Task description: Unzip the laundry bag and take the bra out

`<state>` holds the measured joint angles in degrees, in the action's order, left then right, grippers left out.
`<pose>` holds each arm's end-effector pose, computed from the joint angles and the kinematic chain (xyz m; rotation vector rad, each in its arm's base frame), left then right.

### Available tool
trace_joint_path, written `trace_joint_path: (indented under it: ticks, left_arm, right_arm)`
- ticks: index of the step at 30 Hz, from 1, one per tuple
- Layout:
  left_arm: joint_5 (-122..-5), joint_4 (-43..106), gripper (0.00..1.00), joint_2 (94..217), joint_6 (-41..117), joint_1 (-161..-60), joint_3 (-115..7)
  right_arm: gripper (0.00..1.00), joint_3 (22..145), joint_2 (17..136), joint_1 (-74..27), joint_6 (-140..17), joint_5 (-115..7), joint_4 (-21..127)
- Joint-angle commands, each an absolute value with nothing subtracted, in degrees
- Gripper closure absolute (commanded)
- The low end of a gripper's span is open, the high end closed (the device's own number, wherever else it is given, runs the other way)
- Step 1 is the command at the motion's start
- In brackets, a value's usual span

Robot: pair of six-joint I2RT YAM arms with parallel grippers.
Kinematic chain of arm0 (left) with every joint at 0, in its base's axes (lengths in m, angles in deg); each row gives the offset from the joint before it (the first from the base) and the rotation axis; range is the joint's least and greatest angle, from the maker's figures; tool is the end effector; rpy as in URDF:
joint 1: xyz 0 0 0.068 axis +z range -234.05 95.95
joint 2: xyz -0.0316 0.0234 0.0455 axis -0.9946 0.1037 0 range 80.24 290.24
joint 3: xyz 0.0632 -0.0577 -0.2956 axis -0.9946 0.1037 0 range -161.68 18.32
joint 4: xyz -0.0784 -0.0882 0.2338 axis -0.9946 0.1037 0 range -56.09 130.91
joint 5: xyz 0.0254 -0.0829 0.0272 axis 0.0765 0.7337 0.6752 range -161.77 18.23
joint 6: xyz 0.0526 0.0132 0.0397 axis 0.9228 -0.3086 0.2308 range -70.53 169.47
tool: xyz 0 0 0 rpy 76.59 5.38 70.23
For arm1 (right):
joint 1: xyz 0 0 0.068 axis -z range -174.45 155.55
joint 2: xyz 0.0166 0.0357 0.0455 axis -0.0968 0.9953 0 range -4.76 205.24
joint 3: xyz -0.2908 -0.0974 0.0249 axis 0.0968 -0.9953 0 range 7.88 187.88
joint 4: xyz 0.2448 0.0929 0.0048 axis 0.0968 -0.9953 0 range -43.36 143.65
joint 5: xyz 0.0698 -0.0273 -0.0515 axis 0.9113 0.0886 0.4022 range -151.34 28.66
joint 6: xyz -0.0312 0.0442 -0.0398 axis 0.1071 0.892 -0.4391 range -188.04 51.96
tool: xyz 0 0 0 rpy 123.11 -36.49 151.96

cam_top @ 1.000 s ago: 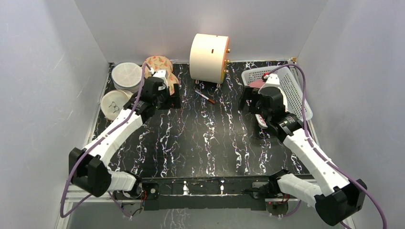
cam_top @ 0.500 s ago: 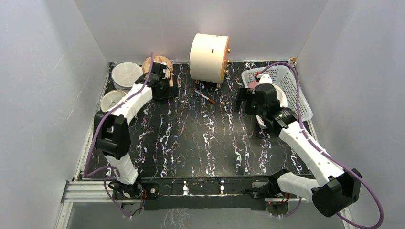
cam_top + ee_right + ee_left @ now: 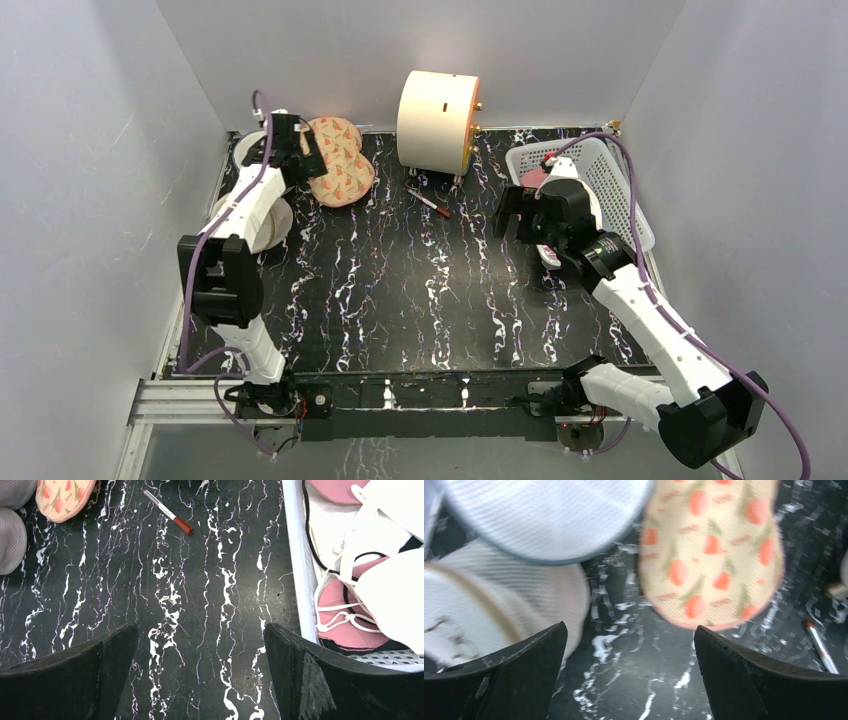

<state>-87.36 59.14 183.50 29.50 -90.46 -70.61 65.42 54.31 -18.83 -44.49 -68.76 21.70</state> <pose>0.4372 -0.0347 0.3228 -0.4056 2.1947 0.0576 0.2022 0.0841 0.3540 0.0599 2.1689 0.3450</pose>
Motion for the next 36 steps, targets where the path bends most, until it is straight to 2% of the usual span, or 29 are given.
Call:
trace_joint_path:
  ticks: [1,8,16,23,27,32,36]
  left_arm:
    - [-97.7,59.5,0.02,176.2,26.7,-86.0,-65.7]
    - [-101.7,61.7,0.02,176.0,23.7,-83.6,-62.2]
    - [-97.1,56.1,0.02,177.8,29.0,-82.6,-65.0]
    - [-91.5,52.1,0.02,184.6,34.1,-82.6,-73.2]
    - [-87.1,54.4,0.02,192.3,37.7,-82.8,-82.4]
    - [-92.5,57.4,0.04,201.6,42.6,-84.5,-92.8]
    - [-103.2,53.4,0.02,206.8,50.0,-88.3,-94.2]
  right_arm:
    - [0.02,66.0,54.2,-19.1,-43.5,-68.2,23.8]
    - [0.02,66.1,55.0,-19.1,-43.1,-67.1,23.8]
    - [0.02,65.4,54.4,-19.1,-42.6,-66.5,23.6]
    - [0.02,65.2,54.5,-19.1,-42.3,-66.1,23.6]
    - [0.02,65.5,54.5,-19.1,-42.1,-65.8,23.2]
    - [0.02,65.1,54.3,-19.1,-41.9,-65.7,23.0]
    - [0.02,64.8,53.9,-19.1,-41.6,-65.9,22.9]
